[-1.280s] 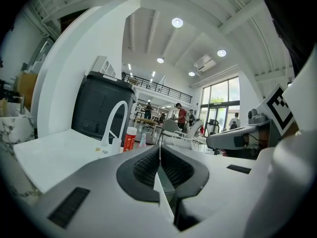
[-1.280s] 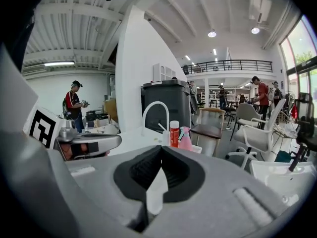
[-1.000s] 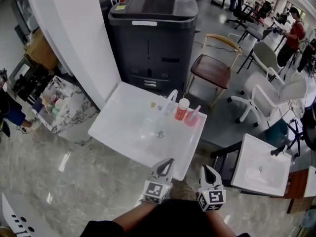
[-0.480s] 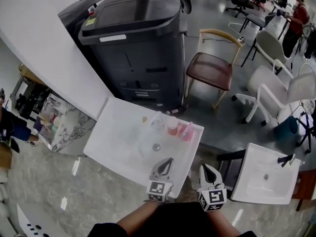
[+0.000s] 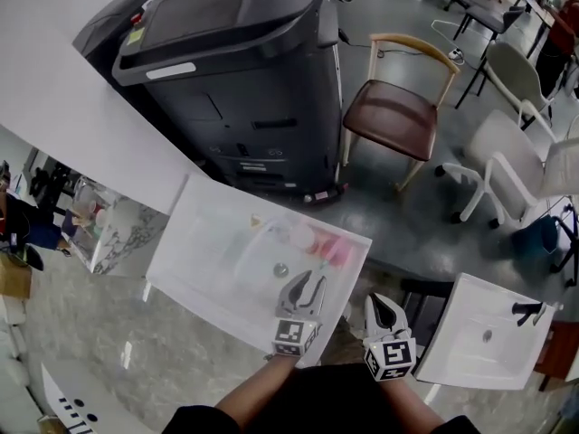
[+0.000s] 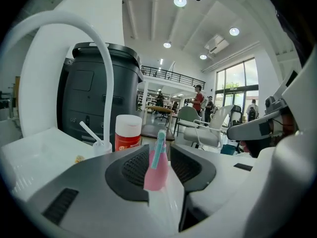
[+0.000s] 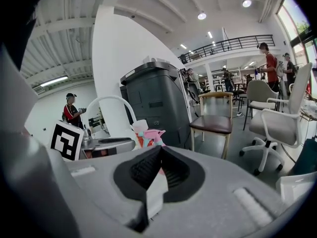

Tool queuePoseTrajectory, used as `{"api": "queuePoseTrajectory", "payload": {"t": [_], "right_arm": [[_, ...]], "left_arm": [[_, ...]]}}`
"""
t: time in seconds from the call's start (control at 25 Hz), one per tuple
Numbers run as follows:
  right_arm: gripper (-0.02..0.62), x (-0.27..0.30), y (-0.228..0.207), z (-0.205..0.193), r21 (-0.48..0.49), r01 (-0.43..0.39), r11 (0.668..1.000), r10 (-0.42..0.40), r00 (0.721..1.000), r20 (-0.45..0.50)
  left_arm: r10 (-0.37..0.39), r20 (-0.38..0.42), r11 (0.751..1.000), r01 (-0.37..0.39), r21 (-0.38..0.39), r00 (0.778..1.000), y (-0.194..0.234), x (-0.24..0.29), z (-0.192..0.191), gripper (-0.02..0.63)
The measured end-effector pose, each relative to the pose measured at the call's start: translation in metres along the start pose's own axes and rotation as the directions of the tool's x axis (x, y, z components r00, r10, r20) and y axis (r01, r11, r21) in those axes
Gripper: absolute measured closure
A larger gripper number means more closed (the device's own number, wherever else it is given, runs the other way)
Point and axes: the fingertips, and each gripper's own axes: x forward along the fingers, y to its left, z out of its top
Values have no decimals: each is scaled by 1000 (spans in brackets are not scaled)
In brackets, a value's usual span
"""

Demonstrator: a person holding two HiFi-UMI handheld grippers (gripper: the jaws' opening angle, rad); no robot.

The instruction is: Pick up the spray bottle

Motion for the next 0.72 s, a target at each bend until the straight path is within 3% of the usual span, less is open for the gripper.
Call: {"api": "queuePoseTrajectory", "payload": {"t": [0.04, 0.32, 0.52, 0.72], "right_arm": [[597, 5, -4, 0, 0, -8, 1000, 8, 1000, -5], [597, 32, -40, 2, 15, -33, 999, 33, 999, -24], [597, 51, -64, 4, 15, -33, 999, 34, 999, -31], [597, 69, -77, -5, -44, -43, 998, 40, 997, -64]], "left_arm": [[5, -2, 1000, -5, 9, 1000, 1, 6, 0, 447], [-12, -41, 999, 14, 40, 999, -5, 45, -14, 359], [9, -117, 996, 1, 88, 993, -3, 74, -32, 333], [24, -167, 991, -1, 134, 986, 1, 104, -48, 311]]}}
